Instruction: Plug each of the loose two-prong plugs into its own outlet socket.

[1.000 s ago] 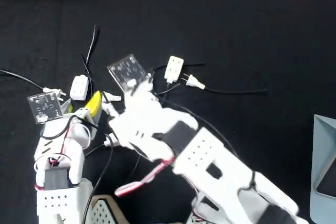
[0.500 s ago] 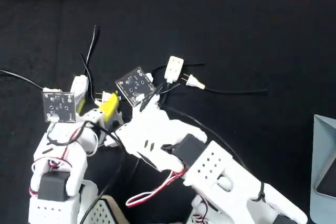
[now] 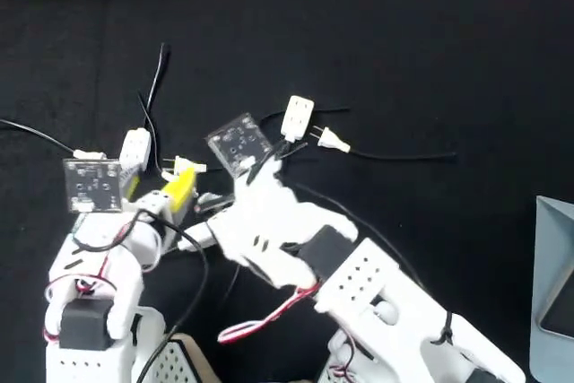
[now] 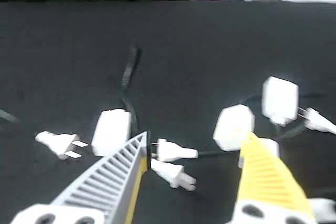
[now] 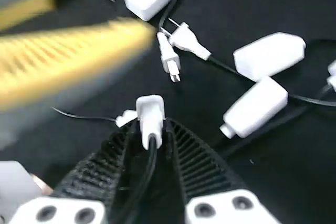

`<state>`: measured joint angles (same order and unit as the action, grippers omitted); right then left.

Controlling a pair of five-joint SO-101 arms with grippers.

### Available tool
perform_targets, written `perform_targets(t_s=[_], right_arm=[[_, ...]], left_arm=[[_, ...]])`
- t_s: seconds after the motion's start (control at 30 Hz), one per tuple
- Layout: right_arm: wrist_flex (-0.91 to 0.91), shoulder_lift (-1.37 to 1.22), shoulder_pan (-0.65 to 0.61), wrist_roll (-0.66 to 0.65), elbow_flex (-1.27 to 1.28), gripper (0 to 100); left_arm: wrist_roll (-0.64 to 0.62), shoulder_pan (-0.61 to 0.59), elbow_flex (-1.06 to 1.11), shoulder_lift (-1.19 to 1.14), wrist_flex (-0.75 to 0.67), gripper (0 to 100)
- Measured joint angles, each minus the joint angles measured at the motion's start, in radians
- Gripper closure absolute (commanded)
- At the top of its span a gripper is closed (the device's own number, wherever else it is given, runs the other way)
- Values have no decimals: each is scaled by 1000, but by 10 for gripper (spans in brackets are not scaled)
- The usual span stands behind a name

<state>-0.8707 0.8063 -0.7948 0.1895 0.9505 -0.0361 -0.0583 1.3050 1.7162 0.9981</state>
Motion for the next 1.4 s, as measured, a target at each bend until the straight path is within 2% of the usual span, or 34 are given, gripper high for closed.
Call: perform_targets(t_s=[0.1, 0.33, 0.53, 0.7, 0.9, 1.1, 1.27, 1.4], right_arm=[[-68, 0, 35, 0, 0, 987], [-110, 0, 118, 0, 0, 987], [-110, 0, 152, 0, 0, 987], [-110, 0, 152, 0, 0, 987], [-110, 0, 155, 0, 0, 987], [-110, 0, 184, 0, 0, 986], [-92, 0, 221, 0, 3, 985], [-61, 0, 224, 0, 25, 985]], left_arm=[[40, -52, 5, 0, 0, 717], [198, -69, 143, -2, 0, 717], [272, -69, 276, -2, 0, 717], [290, -18, 341, -2, 9, 719], [293, 95, 318, 8, 203, 720], [397, 95, 302, 9, 229, 716], [416, 95, 256, 8, 235, 617], [417, 95, 158, 6, 311, 615]])
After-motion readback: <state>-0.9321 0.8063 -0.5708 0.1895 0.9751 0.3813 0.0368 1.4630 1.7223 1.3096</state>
